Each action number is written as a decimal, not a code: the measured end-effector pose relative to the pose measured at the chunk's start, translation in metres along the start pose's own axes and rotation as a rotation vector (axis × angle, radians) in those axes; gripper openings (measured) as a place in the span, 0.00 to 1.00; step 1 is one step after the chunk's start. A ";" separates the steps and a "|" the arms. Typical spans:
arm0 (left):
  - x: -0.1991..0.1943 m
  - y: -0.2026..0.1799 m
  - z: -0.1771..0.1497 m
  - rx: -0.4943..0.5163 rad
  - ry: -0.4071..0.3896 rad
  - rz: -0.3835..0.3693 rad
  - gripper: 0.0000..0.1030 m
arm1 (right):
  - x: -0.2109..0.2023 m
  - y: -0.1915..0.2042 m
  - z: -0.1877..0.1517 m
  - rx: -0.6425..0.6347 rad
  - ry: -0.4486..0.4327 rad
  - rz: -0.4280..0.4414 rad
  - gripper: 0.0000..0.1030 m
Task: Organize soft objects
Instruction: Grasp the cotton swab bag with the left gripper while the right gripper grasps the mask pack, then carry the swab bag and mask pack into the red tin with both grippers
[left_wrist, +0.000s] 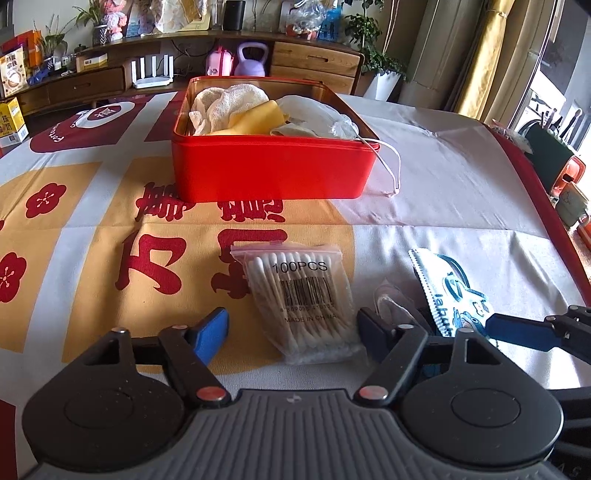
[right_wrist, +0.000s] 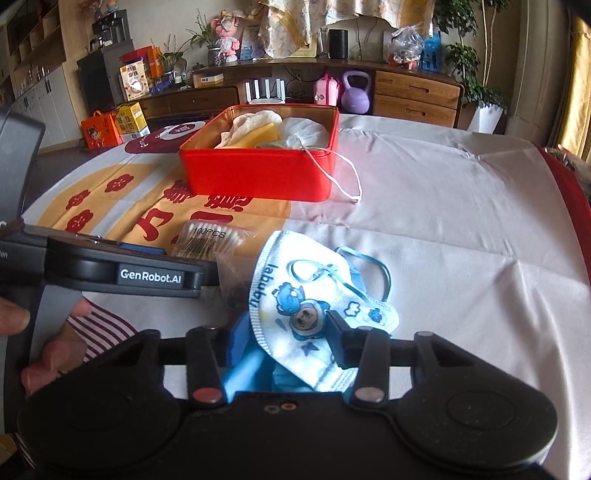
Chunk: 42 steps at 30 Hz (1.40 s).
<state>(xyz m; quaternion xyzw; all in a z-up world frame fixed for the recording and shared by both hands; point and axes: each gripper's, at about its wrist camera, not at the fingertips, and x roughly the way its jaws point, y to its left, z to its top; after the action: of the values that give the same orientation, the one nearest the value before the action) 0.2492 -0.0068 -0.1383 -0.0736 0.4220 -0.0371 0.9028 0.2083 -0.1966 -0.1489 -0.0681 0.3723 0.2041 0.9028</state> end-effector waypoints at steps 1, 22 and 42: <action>0.000 0.001 0.000 -0.003 -0.001 -0.004 0.66 | 0.000 -0.002 0.000 0.013 0.001 0.006 0.37; -0.012 0.006 0.001 0.007 -0.025 0.008 0.32 | -0.025 -0.026 0.003 0.113 -0.060 -0.035 0.00; -0.059 0.017 0.009 -0.023 -0.071 0.033 0.32 | -0.079 -0.049 0.020 0.135 -0.147 -0.056 0.00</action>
<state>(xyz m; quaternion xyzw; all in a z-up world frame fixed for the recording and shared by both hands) 0.2185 0.0187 -0.0911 -0.0783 0.3912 -0.0147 0.9168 0.1909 -0.2606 -0.0806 -0.0022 0.3157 0.1577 0.9357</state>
